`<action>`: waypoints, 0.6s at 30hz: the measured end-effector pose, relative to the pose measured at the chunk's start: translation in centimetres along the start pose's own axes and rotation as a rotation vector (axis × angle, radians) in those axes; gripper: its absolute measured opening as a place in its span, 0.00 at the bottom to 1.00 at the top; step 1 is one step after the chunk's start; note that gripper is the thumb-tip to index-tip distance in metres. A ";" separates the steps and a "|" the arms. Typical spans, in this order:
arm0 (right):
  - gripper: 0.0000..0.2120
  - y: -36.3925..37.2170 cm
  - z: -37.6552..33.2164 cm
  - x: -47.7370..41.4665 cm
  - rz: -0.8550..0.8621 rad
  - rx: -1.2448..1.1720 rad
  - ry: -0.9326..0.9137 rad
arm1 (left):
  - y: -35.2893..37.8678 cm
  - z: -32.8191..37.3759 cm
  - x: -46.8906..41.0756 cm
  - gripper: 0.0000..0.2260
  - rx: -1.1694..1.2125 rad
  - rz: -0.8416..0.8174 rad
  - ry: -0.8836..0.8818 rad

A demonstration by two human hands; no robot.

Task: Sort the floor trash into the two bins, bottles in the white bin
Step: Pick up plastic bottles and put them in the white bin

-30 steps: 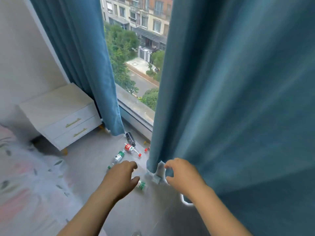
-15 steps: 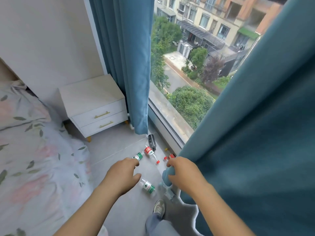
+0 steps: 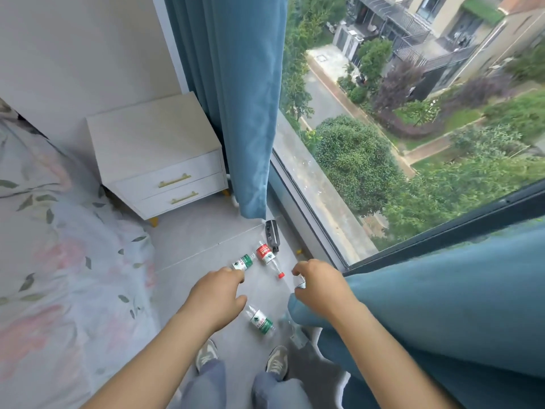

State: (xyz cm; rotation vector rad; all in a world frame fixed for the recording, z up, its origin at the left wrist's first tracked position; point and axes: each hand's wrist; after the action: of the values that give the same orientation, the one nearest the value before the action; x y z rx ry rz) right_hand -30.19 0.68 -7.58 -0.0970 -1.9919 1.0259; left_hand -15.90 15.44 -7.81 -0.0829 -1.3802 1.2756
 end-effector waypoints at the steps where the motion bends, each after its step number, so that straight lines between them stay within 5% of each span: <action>1: 0.19 0.5 0.3 -1.5 -0.004 -0.005 0.013 | 0.4 -0.7 -1.4 0.15 -0.017 -0.014 0.003; 18: 0.19 17.8 8.2 -30.6 -0.075 -0.010 0.111 | 16.7 -13.0 -30.4 0.16 -0.113 -0.151 0.000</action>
State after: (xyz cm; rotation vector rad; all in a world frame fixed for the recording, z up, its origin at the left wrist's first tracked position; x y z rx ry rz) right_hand -22.47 -5.62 -42.49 -0.0818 -1.8858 0.9430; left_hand -7.21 9.01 -43.27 -0.0556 -1.4305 1.0720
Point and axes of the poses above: each hand's wrist, its own x-axis away from the middle knuckle, its own y-axis out of the palm, z = x × y, and after that the axes turned 10 degrees about -z, right-handed
